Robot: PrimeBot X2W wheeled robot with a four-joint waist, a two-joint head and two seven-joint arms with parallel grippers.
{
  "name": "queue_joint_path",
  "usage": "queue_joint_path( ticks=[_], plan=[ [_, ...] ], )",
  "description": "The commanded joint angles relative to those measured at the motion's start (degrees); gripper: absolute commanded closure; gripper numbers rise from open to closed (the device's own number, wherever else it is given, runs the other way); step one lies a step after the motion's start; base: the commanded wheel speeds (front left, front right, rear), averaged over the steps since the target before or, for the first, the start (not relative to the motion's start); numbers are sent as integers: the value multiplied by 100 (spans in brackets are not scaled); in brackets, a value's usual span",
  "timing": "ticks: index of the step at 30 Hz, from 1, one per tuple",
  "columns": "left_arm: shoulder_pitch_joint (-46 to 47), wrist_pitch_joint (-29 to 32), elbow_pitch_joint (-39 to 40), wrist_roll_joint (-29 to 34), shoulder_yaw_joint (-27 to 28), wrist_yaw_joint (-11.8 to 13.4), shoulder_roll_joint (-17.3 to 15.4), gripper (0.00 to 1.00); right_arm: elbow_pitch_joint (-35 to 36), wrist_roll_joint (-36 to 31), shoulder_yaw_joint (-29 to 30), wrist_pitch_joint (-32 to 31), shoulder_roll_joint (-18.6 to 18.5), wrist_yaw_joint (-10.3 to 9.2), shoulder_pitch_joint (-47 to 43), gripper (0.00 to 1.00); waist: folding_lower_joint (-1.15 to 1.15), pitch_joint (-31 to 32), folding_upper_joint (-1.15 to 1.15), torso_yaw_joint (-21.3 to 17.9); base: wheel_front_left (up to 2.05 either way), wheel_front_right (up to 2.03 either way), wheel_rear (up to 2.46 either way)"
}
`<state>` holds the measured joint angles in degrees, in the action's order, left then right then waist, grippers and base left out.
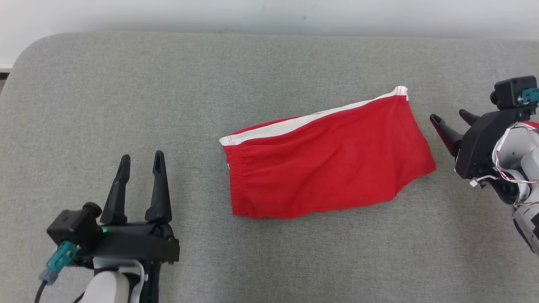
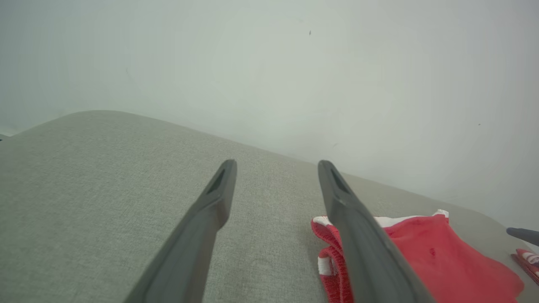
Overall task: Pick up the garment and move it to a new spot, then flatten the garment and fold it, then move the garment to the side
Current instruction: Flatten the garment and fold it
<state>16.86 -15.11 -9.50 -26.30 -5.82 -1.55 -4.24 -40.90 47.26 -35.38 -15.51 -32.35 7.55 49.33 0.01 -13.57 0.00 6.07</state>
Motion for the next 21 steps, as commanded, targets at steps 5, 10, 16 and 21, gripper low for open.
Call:
queue_joint_path(
  ticks=[5,10,16,21],
  plan=[
    [-363,1,160,666,224,-139,46,0,-278,153,100,108,167,-15,-137,0,-1,-98,0,158,0,0,0],
    [-545,1,155,940,380,-248,81,0,-626,114,154,203,273,-15,-90,0,-1,-188,0,331,0,0,0],
    [-708,1,123,1039,506,-332,118,0,-1097,154,281,293,435,-15,-24,0,-1,-303,0,518,0,0,0],
    [-819,0,149,1046,577,-344,128,0,-1536,37,243,187,624,-15,-46,0,-1,-374,0,618,0,0,0]
  ],
)
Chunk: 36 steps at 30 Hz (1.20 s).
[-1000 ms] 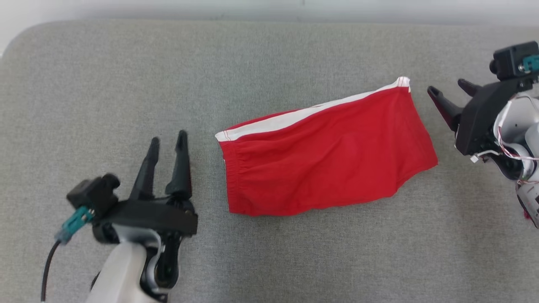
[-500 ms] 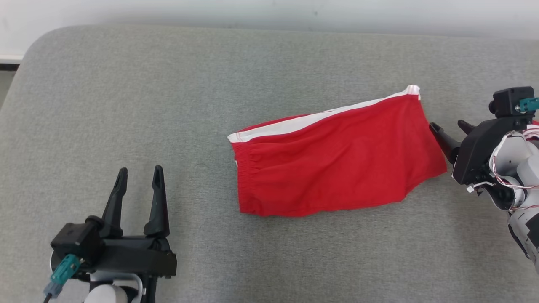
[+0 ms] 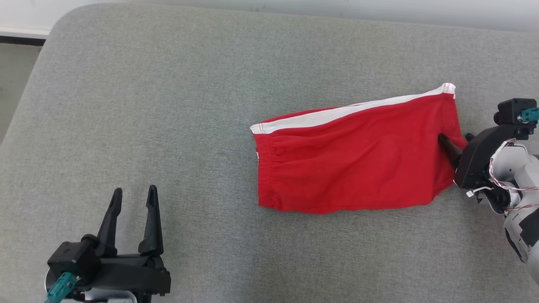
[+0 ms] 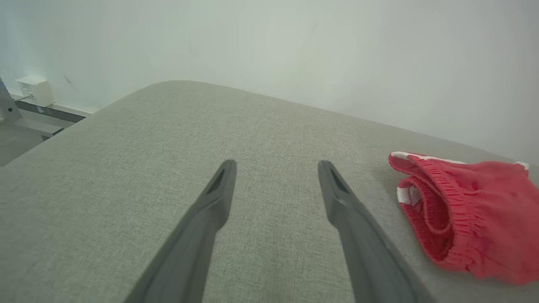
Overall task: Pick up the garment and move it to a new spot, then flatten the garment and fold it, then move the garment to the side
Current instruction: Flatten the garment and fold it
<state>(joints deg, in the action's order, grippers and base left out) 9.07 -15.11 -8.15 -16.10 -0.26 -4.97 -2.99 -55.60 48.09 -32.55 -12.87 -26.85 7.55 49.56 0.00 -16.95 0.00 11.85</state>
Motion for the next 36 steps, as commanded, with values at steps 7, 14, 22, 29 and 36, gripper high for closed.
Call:
queue_joint_path(
  ticks=[7,14,22,29,36],
  plan=[
    [-192,0,-8,-127,56,18,10,0,-286,-347,-710,-652,564,28,-522,0,0,-35,0,90,0,0,0],
    [-314,0,77,-214,-129,149,9,0,-424,-407,-806,-560,515,28,-551,100,0,-4,0,104,0,0,0],
    [-372,0,95,-258,-215,248,8,0,-504,-451,-559,-90,267,-19,-190,100,0,81,0,-9,0,0,0],
    [-404,0,89,-294,-207,297,9,0,-456,-584,-344,527,-21,-20,-130,100,0,278,0,-198,0,0,0],
    [-523,0,50,-312,-151,273,8,0,-421,-855,-110,924,-296,-15,-77,100,0,541,0,-521,0,0,0]
  ],
)
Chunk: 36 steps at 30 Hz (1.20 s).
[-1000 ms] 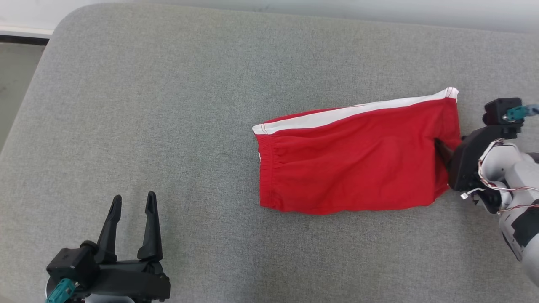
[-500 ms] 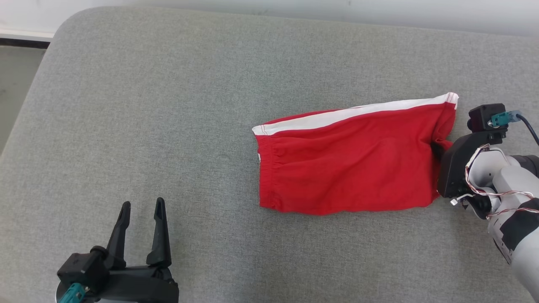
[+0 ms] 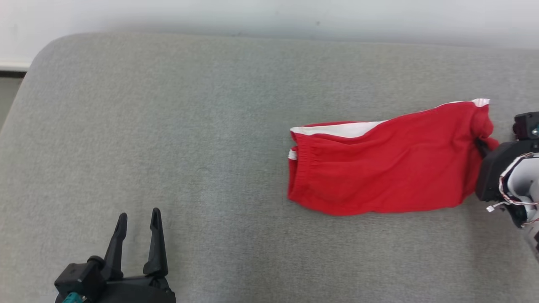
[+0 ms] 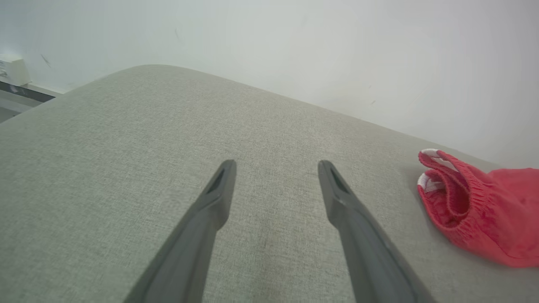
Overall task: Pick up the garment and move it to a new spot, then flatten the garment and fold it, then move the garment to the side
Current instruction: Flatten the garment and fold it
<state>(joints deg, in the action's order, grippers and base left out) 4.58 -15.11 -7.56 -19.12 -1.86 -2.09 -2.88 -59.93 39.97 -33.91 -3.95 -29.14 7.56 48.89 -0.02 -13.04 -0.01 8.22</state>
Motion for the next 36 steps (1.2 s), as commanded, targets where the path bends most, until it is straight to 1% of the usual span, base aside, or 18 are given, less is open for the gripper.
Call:
queue_joint_path(
  ticks=[1,7,11,15,20,24,27,30,36],
  plan=[
    [-91,0,-15,-10,14,-12,-3,0,27,-101,44,51,-95,-16,-4,100,2,185,1,-198,0,0,0],
    [-159,0,-41,-34,-3,30,-4,0,139,-536,187,135,-298,-16,30,100,2,348,1,-318,0,0,0],
    [-205,0,-38,-26,19,43,-3,0,390,-804,272,74,-172,-16,-30,100,2,441,1,-357,0,0,0],
    [-289,0,-7,-72,88,66,-3,0,903,-1009,288,-111,84,-16,-171,100,2,520,1,-416,0,0,0],
    [-354,1,35,-107,135,98,-3,0,1622,-1187,185,-565,487,-16,-391,100,2,545,1,-456,0,0,0],
    [-370,0,37,-163,129,131,-3,0,1962,-1280,235,-880,807,-16,-525,100,2,537,1,-429,0,0,0],
    [-356,0,26,-185,138,92,-3,0,2016,-1394,328,-1055,1076,-16,-577,100,2,512,1,-376,0,0,0],
    [-361,0,24,-211,106,121,-4,0,1977,-1494,426,-1177,1318,-16,-561,100,2,481,1,-310,0,0,0],
    [-280,0,15,-256,-3,153,-4,0,1765,-1643,543,-1425,1589,-16,-600,100,2,449,1,-124,0,0,0]
  ],
)
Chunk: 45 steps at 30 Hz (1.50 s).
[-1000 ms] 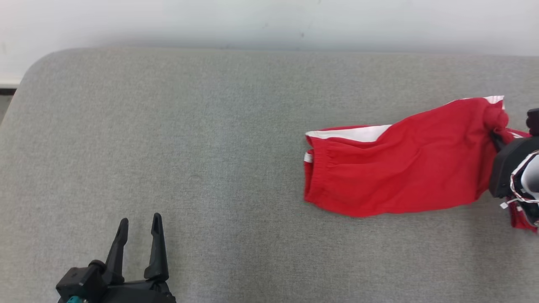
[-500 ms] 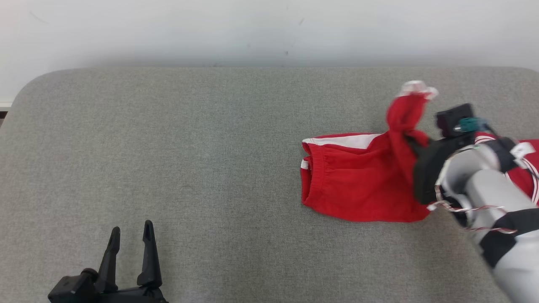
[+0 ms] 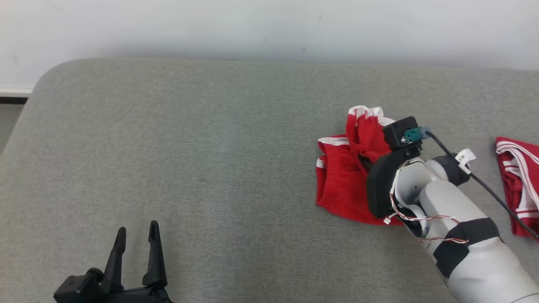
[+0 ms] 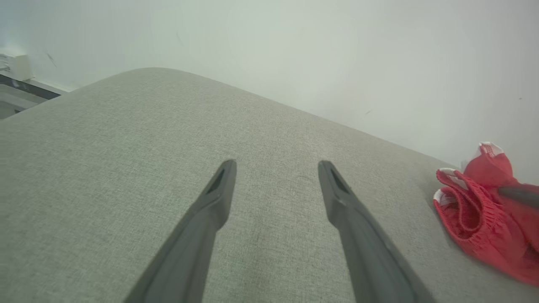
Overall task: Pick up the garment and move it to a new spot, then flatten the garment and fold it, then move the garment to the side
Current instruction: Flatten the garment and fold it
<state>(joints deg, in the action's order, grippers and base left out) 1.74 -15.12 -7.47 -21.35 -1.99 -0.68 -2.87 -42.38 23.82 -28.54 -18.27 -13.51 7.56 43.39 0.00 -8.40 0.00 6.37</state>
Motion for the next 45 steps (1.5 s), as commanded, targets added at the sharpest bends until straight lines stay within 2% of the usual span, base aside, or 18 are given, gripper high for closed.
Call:
queue_joint_path(
  ticks=[1,2,3,4,8,11,15,19,25,26,27,33,39,45],
  plan=[
    [12,1,2,-39,-7,5,-4,0,-43,-64,29,-45,63,-16,-61,100,0,-14,0,92,0,0,0],
    [14,1,-1,-46,-14,0,-4,0,-76,-103,39,-67,94,-16,-69,100,0,-14,0,119,0,0,0],
    [9,1,1,-48,-21,2,-4,0,-86,-120,62,-42,130,-16,-64,60,0,-13,0,141,0,0,0],
    [0,1,1,-48,-23,-1,-5,0,-83,-135,86,1,169,-16,-60,0,0,-10,0,161,0,0,0],
    [-64,1,-5,-43,-12,-13,-4,0,125,94,61,179,340,-16,-90,0,0,26,0,194,0,0,0],
    [-125,1,-2,-35,10,8,-4,0,523,586,24,340,426,-16,-134,0,0,84,0,170,0,0,0],
    [-157,1,7,-12,12,35,-4,0,936,892,94,544,149,-16,-169,0,0,166,0,90,0,0,0],
    [-174,1,1,22,22,-10,-6,0,892,748,467,746,-162,-16,-323,0,0,232,0,21,0,0,0],
    [-166,1,-9,17,-61,2,-5,0,492,37,974,981,-540,-16,-689,0,0,261,0,24,0,0,0],
    [-163,1,-6,15,-73,-3,-5,0,444,-74,1014,1018,-564,-16,-736,13,0,246,0,28,0,0,0],
    [-148,1,-10,15,-73,-26,-5,0,369,-295,1059,1116,-551,-16,-816,100,0,206,0,32,0,0,0],
    [-34,1,-42,23,-35,-72,-4,0,99,-680,933,1435,-149,-16,-850,100,0,78,0,78,0,0,0],
    [23,1,-93,24,-5,-99,-4,0,-158,-592,236,1476,404,-16,-958,100,0,87,0,133,0,0,0],
    [-51,2,-121,22,30,-89,-4,0,-172,-360,-393,1558,650,-16,-1092,100,0,186,0,125,0,0,0]
  ],
)
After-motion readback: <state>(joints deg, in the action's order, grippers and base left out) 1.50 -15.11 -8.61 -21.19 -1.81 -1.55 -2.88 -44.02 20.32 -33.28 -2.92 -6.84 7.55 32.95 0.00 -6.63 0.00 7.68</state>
